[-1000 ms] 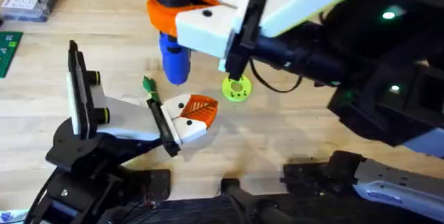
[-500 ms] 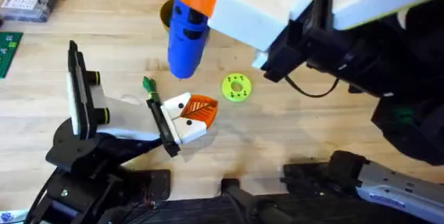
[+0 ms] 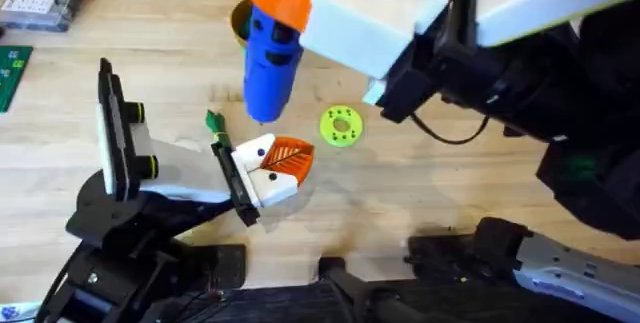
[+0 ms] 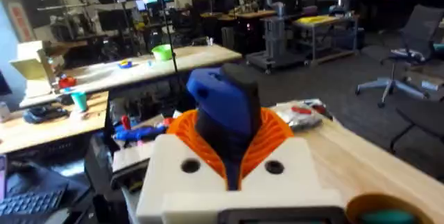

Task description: Pick up the gripper from the table and insert it into the empty holder that is missing its gripper. Then pick up a screw, insert it into the mounting hole, and use the screwdriver to tighten it. Finally, clean up the table by picking up the vegetable and placing it into the bucket.

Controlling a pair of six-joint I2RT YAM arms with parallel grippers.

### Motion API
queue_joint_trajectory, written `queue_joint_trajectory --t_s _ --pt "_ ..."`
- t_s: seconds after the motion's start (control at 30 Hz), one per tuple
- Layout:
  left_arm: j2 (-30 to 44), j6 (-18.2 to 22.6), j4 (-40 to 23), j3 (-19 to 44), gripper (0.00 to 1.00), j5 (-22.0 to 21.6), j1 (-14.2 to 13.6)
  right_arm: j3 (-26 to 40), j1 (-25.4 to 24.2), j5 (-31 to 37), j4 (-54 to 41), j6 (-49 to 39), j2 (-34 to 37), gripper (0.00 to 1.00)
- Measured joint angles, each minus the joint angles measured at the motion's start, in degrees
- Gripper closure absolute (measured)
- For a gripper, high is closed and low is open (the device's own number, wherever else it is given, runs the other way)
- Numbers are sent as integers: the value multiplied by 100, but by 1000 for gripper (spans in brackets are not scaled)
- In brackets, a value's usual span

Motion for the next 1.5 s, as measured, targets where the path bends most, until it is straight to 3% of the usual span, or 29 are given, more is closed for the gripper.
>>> queue_joint_trajectory --t_s 0.4,0.83,1.5 --pt "0 0 0 0 983 0 0 -428 0 -302 147 22 0 955" --pt "0 0 0 0 983 0 0 -446 0 -778 453 26 387 955" --pt "0 0 0 0 983 0 0 -450 -116 -846 694 17 391 955"
